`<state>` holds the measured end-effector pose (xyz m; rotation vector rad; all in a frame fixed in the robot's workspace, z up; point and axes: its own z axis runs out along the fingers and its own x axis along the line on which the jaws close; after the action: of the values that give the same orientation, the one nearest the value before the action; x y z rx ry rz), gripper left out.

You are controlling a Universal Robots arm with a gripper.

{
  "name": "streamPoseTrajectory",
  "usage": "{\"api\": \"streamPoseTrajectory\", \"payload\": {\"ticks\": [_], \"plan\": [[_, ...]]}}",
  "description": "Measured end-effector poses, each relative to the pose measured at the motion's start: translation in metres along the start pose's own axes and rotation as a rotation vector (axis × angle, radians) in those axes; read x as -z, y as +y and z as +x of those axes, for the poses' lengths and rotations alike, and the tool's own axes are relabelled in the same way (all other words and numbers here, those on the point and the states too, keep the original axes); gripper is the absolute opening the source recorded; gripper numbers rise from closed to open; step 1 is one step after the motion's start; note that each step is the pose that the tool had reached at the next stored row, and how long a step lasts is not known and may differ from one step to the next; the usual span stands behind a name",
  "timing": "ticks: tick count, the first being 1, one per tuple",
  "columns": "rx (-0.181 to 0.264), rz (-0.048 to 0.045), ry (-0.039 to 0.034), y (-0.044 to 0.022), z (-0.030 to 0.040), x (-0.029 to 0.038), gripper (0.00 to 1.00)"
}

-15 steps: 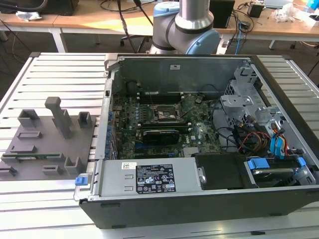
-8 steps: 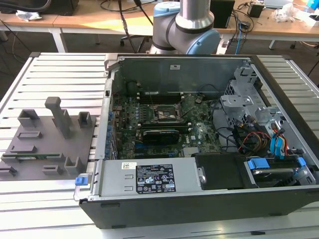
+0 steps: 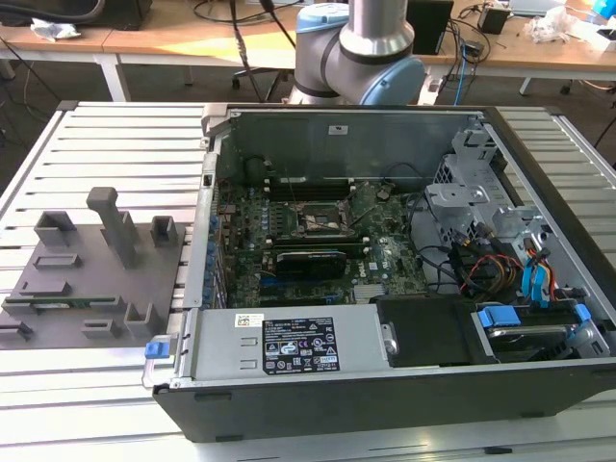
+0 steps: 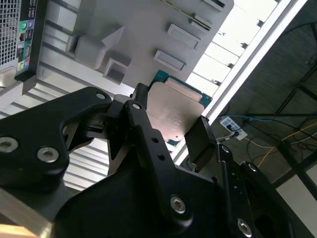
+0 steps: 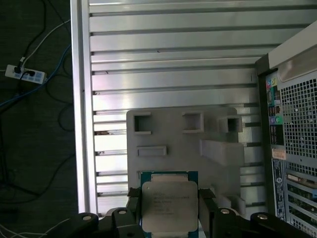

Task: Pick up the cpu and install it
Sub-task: 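Pick up the cpu and move it towards the insertion slot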

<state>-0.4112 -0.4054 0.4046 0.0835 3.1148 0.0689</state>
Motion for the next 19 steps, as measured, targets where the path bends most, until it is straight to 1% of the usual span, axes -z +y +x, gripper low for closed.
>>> {"api": "streamPoseTrajectory", "payload": {"ticks": [5, 9, 11, 19], "plan": [[0.0, 0.0001, 0.0, 0.0004, -0.008, -0.0002, 0.55], [0.0, 0.0, -0.0001, 0.0009, -0.0168, -0.0005, 0.55], [0.0, 0.0, 0.0001, 0.0012, -0.0228, -0.0006, 0.55], [0.0, 0.0001, 0.0, 0.002, -0.0387, -0.001, 0.55]]}}
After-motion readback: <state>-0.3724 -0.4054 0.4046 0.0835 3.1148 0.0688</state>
